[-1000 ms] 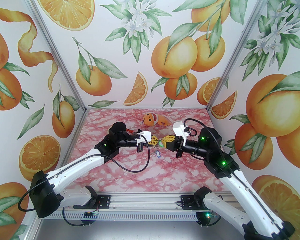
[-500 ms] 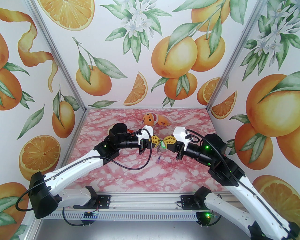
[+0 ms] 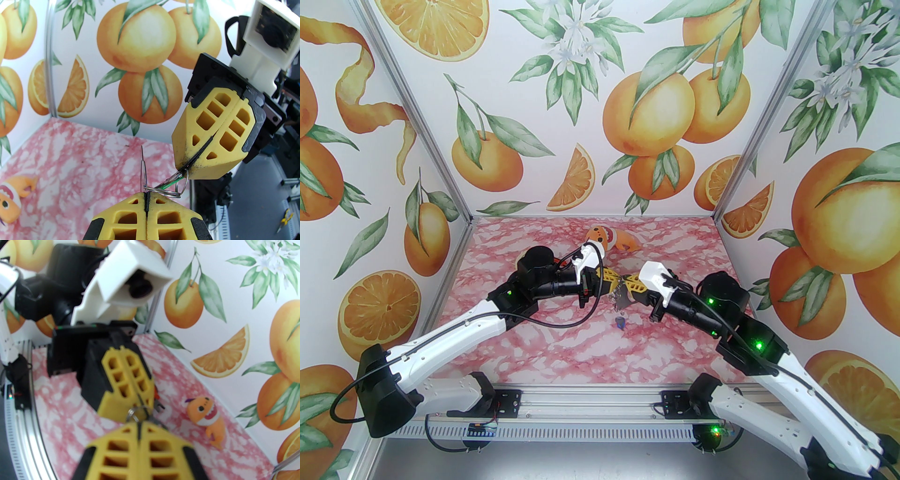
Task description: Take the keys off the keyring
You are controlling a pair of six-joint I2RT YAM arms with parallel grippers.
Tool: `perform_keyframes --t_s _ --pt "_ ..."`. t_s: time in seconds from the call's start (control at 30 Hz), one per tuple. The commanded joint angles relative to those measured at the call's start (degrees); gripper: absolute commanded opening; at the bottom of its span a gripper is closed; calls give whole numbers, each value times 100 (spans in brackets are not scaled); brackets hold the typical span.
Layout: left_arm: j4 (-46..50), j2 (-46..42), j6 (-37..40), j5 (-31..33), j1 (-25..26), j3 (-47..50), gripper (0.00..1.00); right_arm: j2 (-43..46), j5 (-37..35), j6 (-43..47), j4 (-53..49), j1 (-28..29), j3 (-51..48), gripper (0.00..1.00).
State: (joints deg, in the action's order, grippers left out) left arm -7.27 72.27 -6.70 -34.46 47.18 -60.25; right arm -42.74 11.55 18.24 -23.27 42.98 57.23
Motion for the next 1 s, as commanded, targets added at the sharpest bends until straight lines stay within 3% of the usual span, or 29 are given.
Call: perform_keyframes --t_s 0.0,0.3,0.53,0.97 --pt "-253 -90 -480 70 39 -262 0 72 -789 461 144 181 -149 0" --pt "-516 -9 -705 310 99 52 0 -184 -526 385 486 191 85 0" --pt "-604 -149 -530 605 107 374 19 -283 -184 184 461 158 182 0" --pt "-320 -647 417 960 86 589 27 -263 624 -321 434 -293 166 0"
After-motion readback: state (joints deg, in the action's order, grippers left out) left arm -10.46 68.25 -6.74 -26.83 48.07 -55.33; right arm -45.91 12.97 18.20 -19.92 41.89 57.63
